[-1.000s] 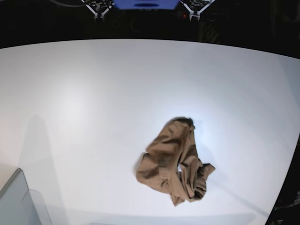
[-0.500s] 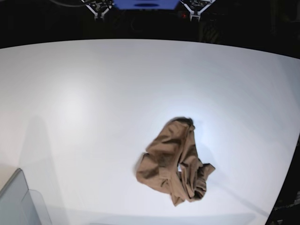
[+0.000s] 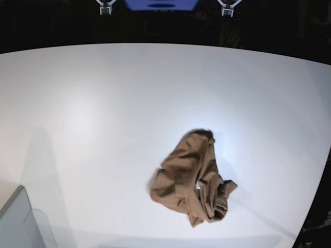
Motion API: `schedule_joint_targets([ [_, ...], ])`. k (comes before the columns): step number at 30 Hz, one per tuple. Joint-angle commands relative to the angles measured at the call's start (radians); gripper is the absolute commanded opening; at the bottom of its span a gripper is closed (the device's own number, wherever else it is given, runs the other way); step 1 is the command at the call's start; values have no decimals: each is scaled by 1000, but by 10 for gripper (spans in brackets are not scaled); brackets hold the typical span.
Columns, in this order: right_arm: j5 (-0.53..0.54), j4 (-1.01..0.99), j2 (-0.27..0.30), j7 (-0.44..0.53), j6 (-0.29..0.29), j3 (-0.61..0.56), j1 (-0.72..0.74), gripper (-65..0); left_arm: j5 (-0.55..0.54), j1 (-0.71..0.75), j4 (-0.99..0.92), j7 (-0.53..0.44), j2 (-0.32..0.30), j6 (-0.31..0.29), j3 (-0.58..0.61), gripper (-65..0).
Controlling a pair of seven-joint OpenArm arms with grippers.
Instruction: Layout the t-shirt on the table in an organized manner, then fold the t-shirt properly
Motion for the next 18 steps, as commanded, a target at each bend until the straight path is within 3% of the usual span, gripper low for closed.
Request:
schedule_joint_targets([
  [1, -2, 60, 19, 18, 4, 3, -41, -650, -1, 27, 47, -17, -13, 3, -1, -650],
  [8, 3, 517, 56, 16, 4, 6, -296, -650, -17, 198, 369, -12, -82, 6, -1, -650],
  [18, 3, 1062, 62, 16, 4, 103, -529, -650, -301, 476, 940, -9, -234, 6, -6, -650],
])
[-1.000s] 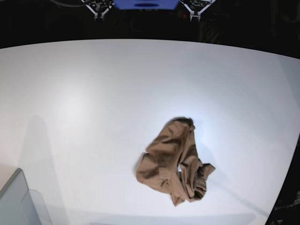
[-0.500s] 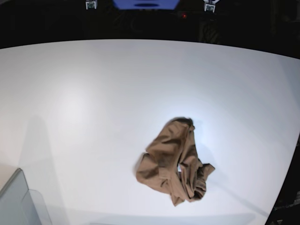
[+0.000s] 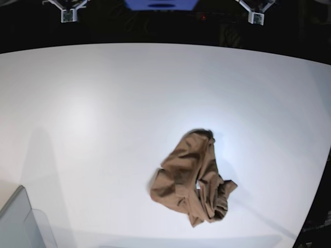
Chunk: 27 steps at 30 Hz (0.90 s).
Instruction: Layout the t-shirt on the table in an organized manner, then fold the t-shirt properly
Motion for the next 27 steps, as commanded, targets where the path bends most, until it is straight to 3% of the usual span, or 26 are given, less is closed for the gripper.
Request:
schedule_joint_targets([
  [1, 2, 55, -1, 15, 1, 9, -37, -650, -20, 48, 59, -9, -19, 3, -17, -650],
  [5, 2, 219, -2, 15, 1, 10, -75, -650, -56, 146, 264, -9, -20, 3, -121, -650],
  [9, 2, 333, -4, 15, 1, 7, -86, -650, -56, 212, 418, -9, 20, 3, -215, -650],
  [16, 2, 356, -4, 17, 2, 3, 12, -650, -61, 209, 484, -9, 121, -2, -344, -650],
  [20, 2, 356, -1, 17, 2, -33, 74, -650, -61, 174, 484, -8, 140, 0, -354, -631],
  [22, 2, 354, -2, 15, 2, -54, 98, -611, -63, 162, 485, -8, 140, 1, -353, -568],
  [27, 2, 353, -1, 15, 2, -139, 126, -435, -63, 96, 498, -8, 138, -3, -345, -264],
])
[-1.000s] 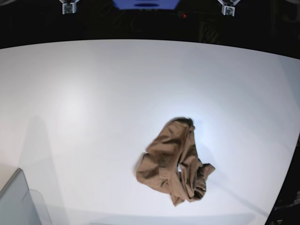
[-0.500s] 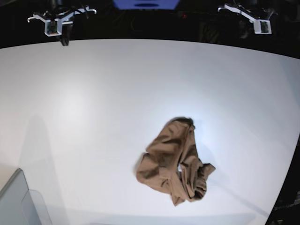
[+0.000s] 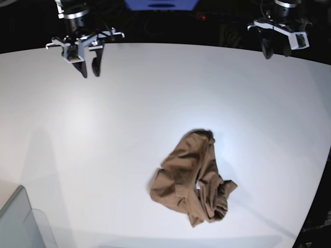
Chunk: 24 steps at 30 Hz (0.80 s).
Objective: Layout the t-shirt on the table in an organized manner, then fold the t-shirt properly
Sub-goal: 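Move the left gripper down and grasp the crumpled brown t-shirt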
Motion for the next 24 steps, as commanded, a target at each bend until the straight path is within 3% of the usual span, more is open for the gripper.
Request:
schedule_joint_targets([
  [1, -1, 16, 1, 27, 1, 1, -3, -395, -1, -18, 17, -24, -7, -1, -3, -219],
  [6, -1, 16, -1, -28, 1, -76, 38, -273, 6, -216, -3, -9, -14, -1, -2, -184],
  [10, -1, 14, -10, -158, -2, -116, 93, -261, 8, -460, -44, 204, -13, -1, 37, -183],
  [14, -1, 14, -75, -217, -2, -114, 109, -261, 8, -688, -143, 387, -14, -3, 89, -183],
  [17, -2, 14, -87, -220, -2, -119, 113, -261, 8, -822, -255, 414, -14, -3, 146, -183],
  [24, -2, 8, -104, -221, -4, -135, 139, -260, 9, -978, -445, 414, -20, -3, 230, -183],
])
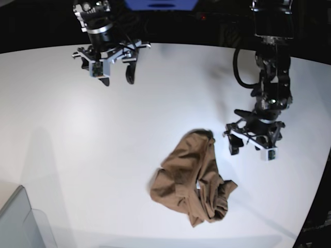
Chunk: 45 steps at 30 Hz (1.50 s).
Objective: Layout the t-shirt on the table in an organized manner, then fold the t-shirt properly
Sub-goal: 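Move the left gripper down and grasp the crumpled brown t-shirt, then lift the shirt with the left gripper and drag it across the table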
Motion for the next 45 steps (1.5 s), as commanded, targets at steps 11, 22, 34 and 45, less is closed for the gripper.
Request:
schedule_joint_targets([
  [11, -3, 13, -19, -55, 1, -2, 22, -260, -3, -52, -12, -27, -3, -5, 160, -183],
  [22, -3, 13, -17, -80, 1, -5, 19, -260, -3, -58, -103, -28, 40, 4, 214, -183],
  [34, -3, 13, -17, -80, 2, 0, 18, -260, -3, -110, -252, -126, 63, 6, 217, -182],
  [45, -3, 13, 32, -80, 2, 1, 19, -261, -11, -125, -279, -131, 95, -2, 252, -650],
])
